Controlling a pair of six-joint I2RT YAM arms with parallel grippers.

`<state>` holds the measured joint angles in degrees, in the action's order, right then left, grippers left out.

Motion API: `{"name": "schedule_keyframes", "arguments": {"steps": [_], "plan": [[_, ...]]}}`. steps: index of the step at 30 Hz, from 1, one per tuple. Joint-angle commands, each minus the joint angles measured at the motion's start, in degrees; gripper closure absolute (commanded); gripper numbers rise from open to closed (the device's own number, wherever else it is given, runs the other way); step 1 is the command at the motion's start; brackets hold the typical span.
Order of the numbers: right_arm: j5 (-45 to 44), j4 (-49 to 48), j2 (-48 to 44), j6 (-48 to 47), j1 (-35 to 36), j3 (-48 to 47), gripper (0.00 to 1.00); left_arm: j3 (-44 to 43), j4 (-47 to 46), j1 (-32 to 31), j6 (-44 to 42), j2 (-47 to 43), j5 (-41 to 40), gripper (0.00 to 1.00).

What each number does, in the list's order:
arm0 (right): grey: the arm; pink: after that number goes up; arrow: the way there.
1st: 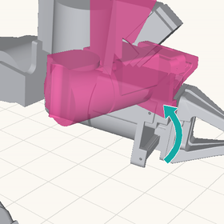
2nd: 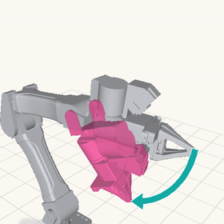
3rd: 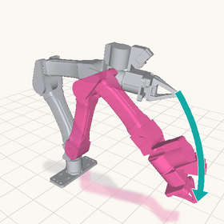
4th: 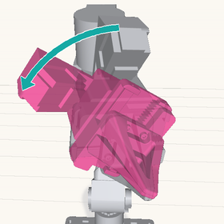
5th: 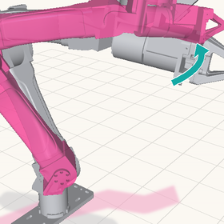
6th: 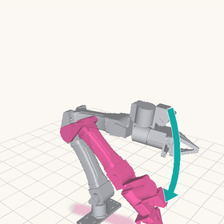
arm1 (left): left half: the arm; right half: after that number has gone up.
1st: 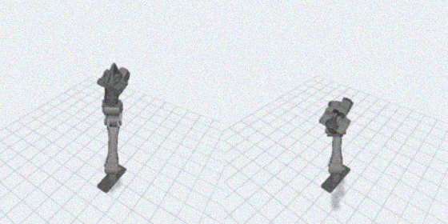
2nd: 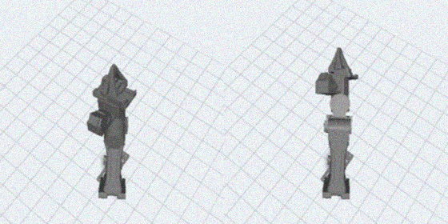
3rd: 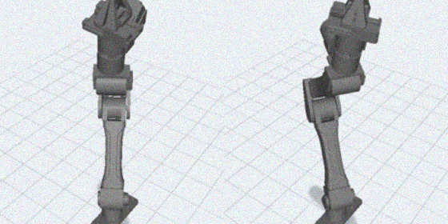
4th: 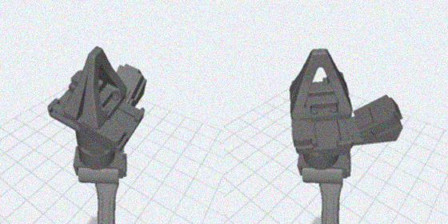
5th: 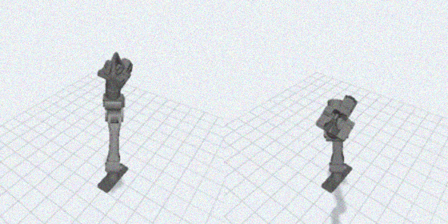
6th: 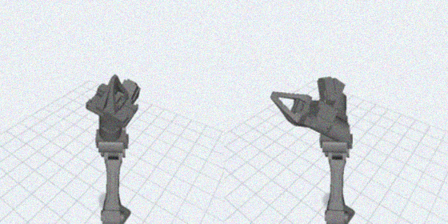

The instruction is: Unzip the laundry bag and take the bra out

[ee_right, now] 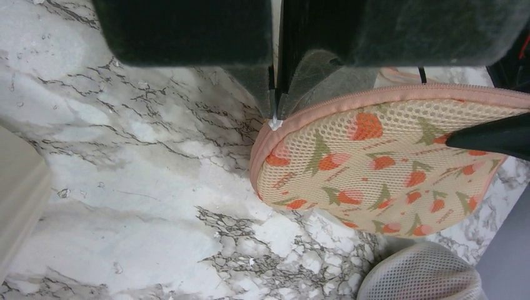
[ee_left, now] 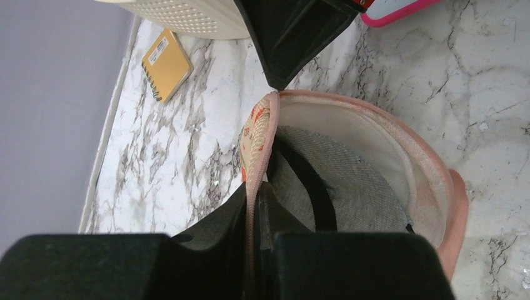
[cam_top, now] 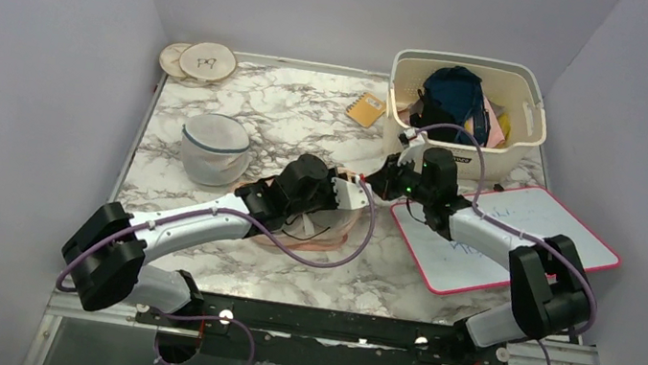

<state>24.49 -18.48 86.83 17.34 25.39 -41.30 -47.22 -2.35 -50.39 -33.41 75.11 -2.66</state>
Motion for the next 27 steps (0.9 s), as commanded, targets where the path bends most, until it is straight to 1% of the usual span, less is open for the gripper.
{"name": "schedule_keyframes", "arguments": {"steps": [1,5,7,8,11,15,16,18,23,27], "plan": [[3.26,-1.35,-3.33,-1.31,-0.34,0.38,0.99,-1.85,0.06,-0.35,-0.11,1.37,-1.75,0.98],[4.68,-0.86,-4.85,-1.17,-0.27,1.37,0.99,-2.57,0.51,-0.4,0.34,1.97,-2.44,0.97],[5.52,-1.03,-5.29,-0.8,-0.25,1.91,0.99,-2.44,0.46,-0.39,0.47,1.9,-2.05,0.85],[6.16,-1.15,-5.44,-0.49,-0.29,2.11,0.99,-2.42,0.36,-0.33,0.64,2.1,-1.74,0.81],[7.57,-1.68,-5.76,0.34,0.02,2.43,0.99,-2.81,0.45,-0.49,1.42,3.36,-1.14,0.74],[7.55,-1.91,-6.69,0.88,0.52,2.75,0.99,-4.21,1.83,-0.53,2.34,5.46,-0.5,0.49],[7.62,-1.87,-6.86,0.98,0.6,2.67,0.99,-4.39,2.16,-0.5,2.5,5.76,0.21,0.44],[7.62,-1.82,-7.29,1.19,0.78,2.64,0.99,-4.39,2.35,-0.65,2.75,5.72,2.26,0.37],[6.92,-1.12,-8.04,0.67,0.96,2.41,0.99,-3.56,3.24,-1.48,2.18,5.09,8.52,0.29],[5.91,-0.19,-8.79,-0.11,0.98,2.29,0.99,-2.96,4.14,-2.11,1.31,4.29,10.84,0.23]]}}
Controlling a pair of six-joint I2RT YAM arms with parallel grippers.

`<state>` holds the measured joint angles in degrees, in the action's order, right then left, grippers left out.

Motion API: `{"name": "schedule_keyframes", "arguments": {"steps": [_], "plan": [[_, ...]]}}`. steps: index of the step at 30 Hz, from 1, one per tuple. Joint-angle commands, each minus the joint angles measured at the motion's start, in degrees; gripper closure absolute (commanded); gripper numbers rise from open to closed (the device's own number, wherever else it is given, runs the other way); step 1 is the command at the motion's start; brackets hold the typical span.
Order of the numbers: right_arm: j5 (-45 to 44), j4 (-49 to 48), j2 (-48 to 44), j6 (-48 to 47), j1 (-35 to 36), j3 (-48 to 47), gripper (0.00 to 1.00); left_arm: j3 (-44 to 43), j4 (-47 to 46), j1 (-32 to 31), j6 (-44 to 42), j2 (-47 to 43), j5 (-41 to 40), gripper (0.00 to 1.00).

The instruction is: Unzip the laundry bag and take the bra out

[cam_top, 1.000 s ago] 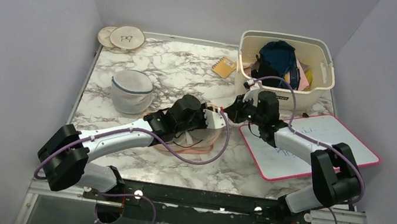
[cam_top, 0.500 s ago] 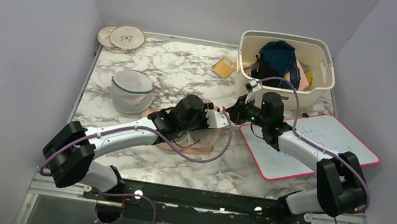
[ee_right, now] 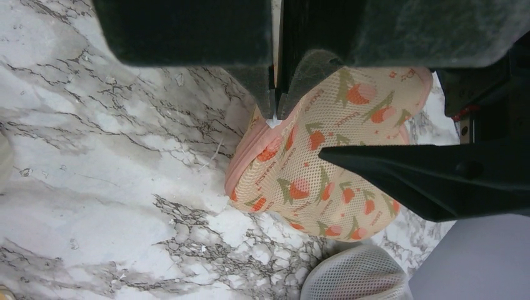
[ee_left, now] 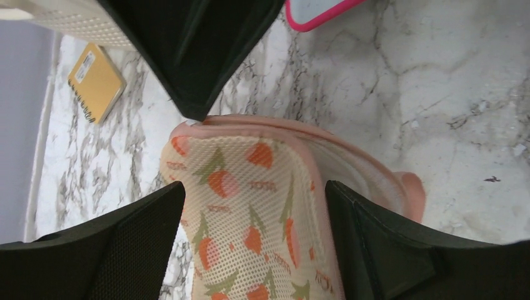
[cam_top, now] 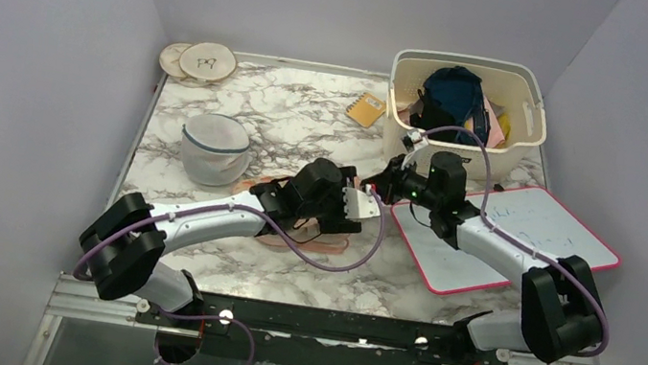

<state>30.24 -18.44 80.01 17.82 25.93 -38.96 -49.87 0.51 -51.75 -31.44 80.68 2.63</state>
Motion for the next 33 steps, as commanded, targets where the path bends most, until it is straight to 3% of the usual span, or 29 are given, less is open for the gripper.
{"name": "schedule_keyframes", "arguments": {"steps": [1,3,7,17,21,33], "plan": [[0.12,-0.08,-2.02,-0.67,0.43,-0.01,0.99,-0.24,1.09,-0.89,-0.64,-1.37,5.2,0.23],[0.25,-0.09,-2.26,-0.48,0.43,-0.09,0.99,-0.59,0.81,-1.14,-0.28,-0.94,3.27,0.24],[0.49,-0.35,-2.07,-0.05,0.43,-0.27,0.99,-2.21,0.69,-1.92,0.67,0.99,-3.05,0.35],[0.06,-0.42,-1.36,0.97,0.56,-0.04,0.99,-1.82,-1.26,-2.41,-0.46,-1.56,-9.65,0.95],[0.84,-4.47,-0.29,3.23,0.23,1.55,0.99,2.11,-5.69,-3.19,-2.87,-6.48,-10.51,1.0],[2.54,-2.38,4.99,1.85,-0.31,-1.99,0.99,7.61,-11.85,-7.32,-8.62,-14.4,-15.99,1.0]]}}
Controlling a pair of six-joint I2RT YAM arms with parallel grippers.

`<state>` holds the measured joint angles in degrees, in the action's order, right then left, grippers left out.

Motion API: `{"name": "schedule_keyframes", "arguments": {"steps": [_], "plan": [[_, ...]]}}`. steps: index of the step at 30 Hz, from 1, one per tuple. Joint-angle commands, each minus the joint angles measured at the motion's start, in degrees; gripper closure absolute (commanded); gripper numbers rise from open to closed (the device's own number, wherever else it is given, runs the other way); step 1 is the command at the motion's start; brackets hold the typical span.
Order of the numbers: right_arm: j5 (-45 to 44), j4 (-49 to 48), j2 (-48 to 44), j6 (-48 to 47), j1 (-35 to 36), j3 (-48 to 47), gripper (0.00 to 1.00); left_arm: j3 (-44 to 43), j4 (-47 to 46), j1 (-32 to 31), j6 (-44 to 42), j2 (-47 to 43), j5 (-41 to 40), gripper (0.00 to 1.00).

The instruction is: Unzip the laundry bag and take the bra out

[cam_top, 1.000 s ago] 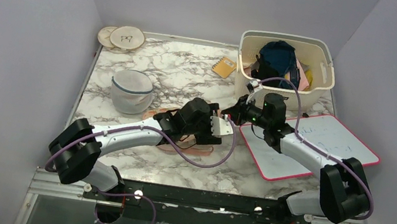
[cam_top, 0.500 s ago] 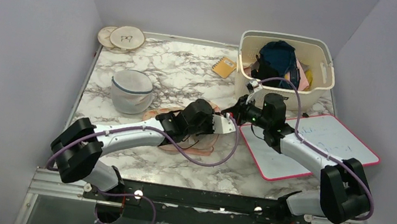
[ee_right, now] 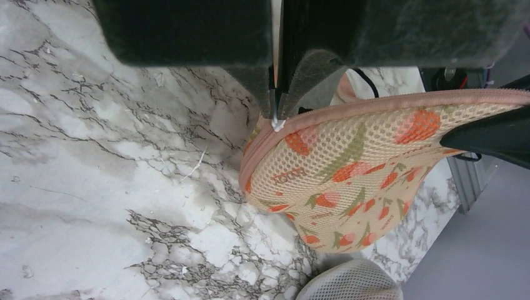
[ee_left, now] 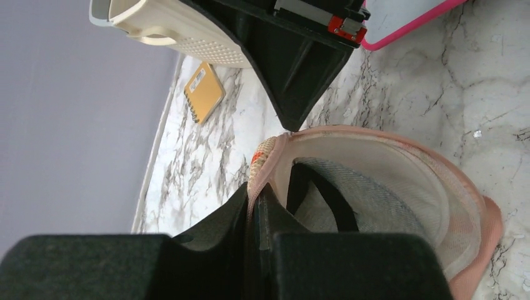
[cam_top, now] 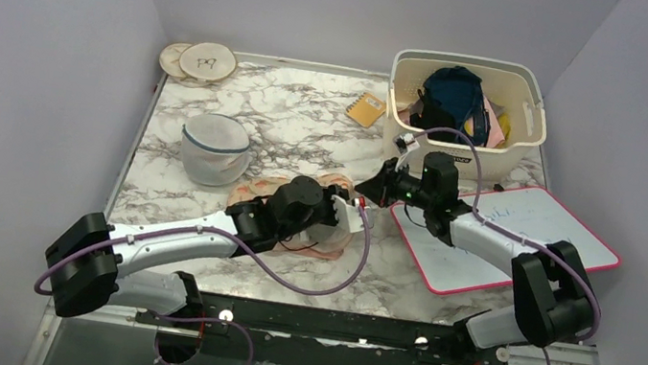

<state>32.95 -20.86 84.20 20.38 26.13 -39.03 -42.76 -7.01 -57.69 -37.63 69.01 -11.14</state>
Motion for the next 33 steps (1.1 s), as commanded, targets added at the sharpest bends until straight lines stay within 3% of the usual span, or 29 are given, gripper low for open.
{"name": "schedule_keyframes", "arguments": {"steps": [1,8,18,24,33], "plan": [[-0.24,0.65,1.29,-1.26,-0.54,-2.59,0.99,0.61,-4.5,-1.52,-2.57,-3.02,-2.1,1.0],[1.76,3.27,7.13,-4.15,-0.55,-7.69,0.99,1.36,-6.2,-1.73,-2.04,-4.28,-0.07,1.0],[5.76,-2.31,16.74,-3.53,-0.55,-13.31,0.99,0.66,-5.96,-1.79,-0.55,-3.33,0.81,1.0],[5.61,-1.62,16.06,-4.6,-0.58,-13.71,0.93,-1.06,-4.62,-1.81,1.96,-1.46,-0.73,1.0],[1.27,2.64,13.77,-4.84,-0.55,-13.84,0.68,-3.33,-2.02,-1.74,4.44,0.55,-2.79,1.0]]}}
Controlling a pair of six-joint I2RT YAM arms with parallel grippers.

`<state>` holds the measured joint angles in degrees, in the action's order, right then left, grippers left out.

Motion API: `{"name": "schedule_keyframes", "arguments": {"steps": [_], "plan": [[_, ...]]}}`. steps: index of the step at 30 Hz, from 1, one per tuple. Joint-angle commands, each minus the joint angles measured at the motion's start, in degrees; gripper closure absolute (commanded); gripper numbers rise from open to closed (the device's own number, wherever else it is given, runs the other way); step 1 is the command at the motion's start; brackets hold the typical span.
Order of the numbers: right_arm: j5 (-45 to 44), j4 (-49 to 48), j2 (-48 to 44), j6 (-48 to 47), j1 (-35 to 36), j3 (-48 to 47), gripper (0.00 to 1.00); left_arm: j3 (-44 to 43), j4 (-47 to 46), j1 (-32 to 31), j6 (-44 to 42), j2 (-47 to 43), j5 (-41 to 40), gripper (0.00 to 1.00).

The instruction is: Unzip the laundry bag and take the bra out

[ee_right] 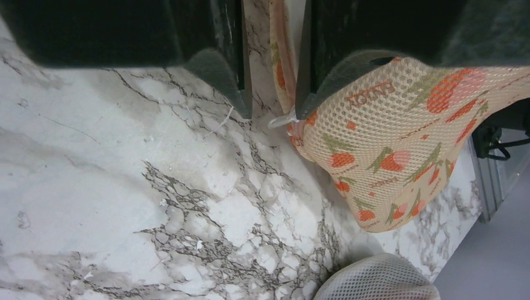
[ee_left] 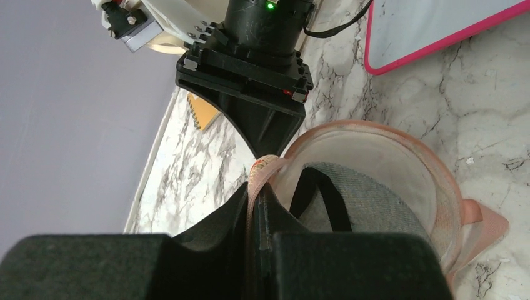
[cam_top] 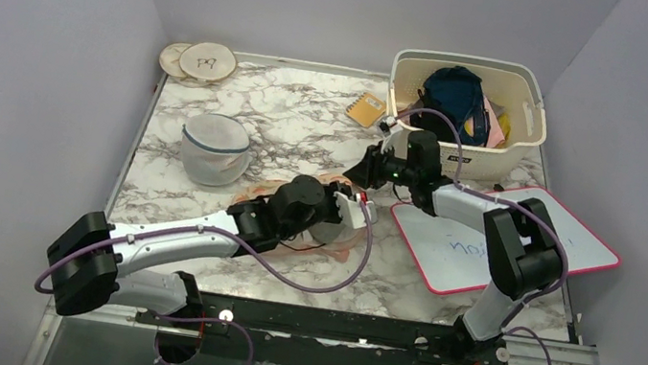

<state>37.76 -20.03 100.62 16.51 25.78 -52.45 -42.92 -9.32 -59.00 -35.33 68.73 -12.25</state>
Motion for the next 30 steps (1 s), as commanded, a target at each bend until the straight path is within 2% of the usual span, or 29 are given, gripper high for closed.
{"name": "schedule_keyframes", "arguments": {"steps": [1,5,10,12,17,21,24,26,30], "plan": [[-4.43,1.96,-3.48,-1.08,-0.2,0.17,0.65,-4.21,1.59,-0.41,2.53,1.33,-2.12,1.0],[-11.12,7.43,-7.72,-0.95,-0.2,0.51,0.49,-6.95,4.34,0.35,5.04,4.08,-6.07,1.0],[-20.95,14.55,-13.44,-2.89,-0.21,0.59,0.29,-11.12,7.72,3.12,10.18,7.68,-6.09,1.0],[-24.2,18.05,-15.06,-3.24,-0.29,-0.15,0.24,-12.36,8.74,4.57,11.93,9.07,-4.66,1.0],[-26.41,18.97,-17.29,-5.27,-0.29,1.22,0.2,-15.72,11.78,8.3,14.44,11.94,-1.44,1.0],[-22.68,15.53,-18.53,-5.49,-0.29,4.47,0.2,-17.51,13.57,10.37,15.68,12.48,0.0,0.98],[-11.95,10.64,-19.74,-5.26,-0.14,7.01,0.18,-15.78,11.82,10.75,16.16,11.63,0.48,0.94],[-5.51,2.84,-20.33,-2.47,0.25,10.36,0.18,-16.71,12.94,10.81,16.0,12.16,1.57,0.93],[-3.79,-5.17,-18.16,1.35,4.46,12.98,0.18,-17.54,13.86,11.6,16.87,12.98,3.74,0.93]]}}
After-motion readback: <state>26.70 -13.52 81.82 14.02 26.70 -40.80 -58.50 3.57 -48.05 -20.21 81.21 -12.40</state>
